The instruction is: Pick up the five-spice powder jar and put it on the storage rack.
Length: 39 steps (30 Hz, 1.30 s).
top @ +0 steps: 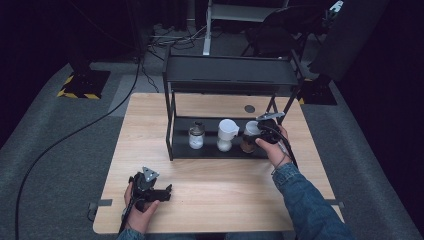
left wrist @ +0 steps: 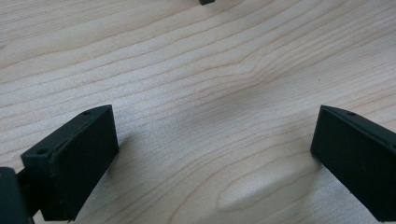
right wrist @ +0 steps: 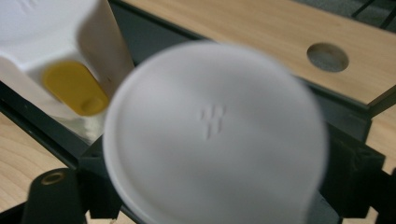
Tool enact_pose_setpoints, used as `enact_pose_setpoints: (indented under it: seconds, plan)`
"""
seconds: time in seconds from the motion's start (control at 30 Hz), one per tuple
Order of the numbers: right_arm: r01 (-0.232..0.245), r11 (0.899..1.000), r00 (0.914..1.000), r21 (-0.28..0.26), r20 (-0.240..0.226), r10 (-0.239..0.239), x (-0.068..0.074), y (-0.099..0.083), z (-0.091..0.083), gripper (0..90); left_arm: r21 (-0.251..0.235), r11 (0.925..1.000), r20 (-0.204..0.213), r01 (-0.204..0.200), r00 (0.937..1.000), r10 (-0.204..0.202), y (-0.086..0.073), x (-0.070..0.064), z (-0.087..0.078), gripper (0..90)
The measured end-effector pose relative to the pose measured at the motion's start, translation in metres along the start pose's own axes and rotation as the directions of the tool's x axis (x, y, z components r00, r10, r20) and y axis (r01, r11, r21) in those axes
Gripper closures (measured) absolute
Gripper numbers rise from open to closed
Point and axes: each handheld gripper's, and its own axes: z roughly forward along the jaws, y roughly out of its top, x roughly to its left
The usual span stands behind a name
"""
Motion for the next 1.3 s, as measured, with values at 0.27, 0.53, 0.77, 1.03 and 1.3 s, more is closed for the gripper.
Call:
enact_pose_setpoints:
  seconds: [0.27,0.53,0.77,1.03,1.3]
  plan:
    - [0.007,0.999,0.9999,-0.045,-0.008,-0.008,0.000,0.010,-0.019,15.2,0.000,1.0000,0.000,0.000,1.0000,0.000,0.000,0.000,0.000,0.6]
    - [0.020,0.996,0.9998,-0.086,-0.006,-0.021,0.004,0.016,-0.040,15.2,-0.001,1.0000,0.000,0.001,1.0000,-0.001,0.000,0.000,0.000,0.6]
    - [0.023,0.993,0.9997,-0.116,-0.004,-0.024,0.008,0.014,-0.061,15.2,-0.001,1.0000,-0.002,0.002,1.0000,-0.002,0.000,0.000,0.000,0.5]
    - [0.037,0.990,0.9992,-0.135,-0.009,-0.039,0.016,0.010,-0.081,15.1,-0.001,1.0000,-0.002,0.002,1.0000,-0.003,0.000,0.000,0.000,0.5]
    - [0.030,0.989,0.9991,-0.146,-0.026,-0.035,0.021,0.000,-0.097,14.6,0.000,1.0000,-0.002,0.002,1.0000,-0.002,0.000,0.000,0.000,0.5]
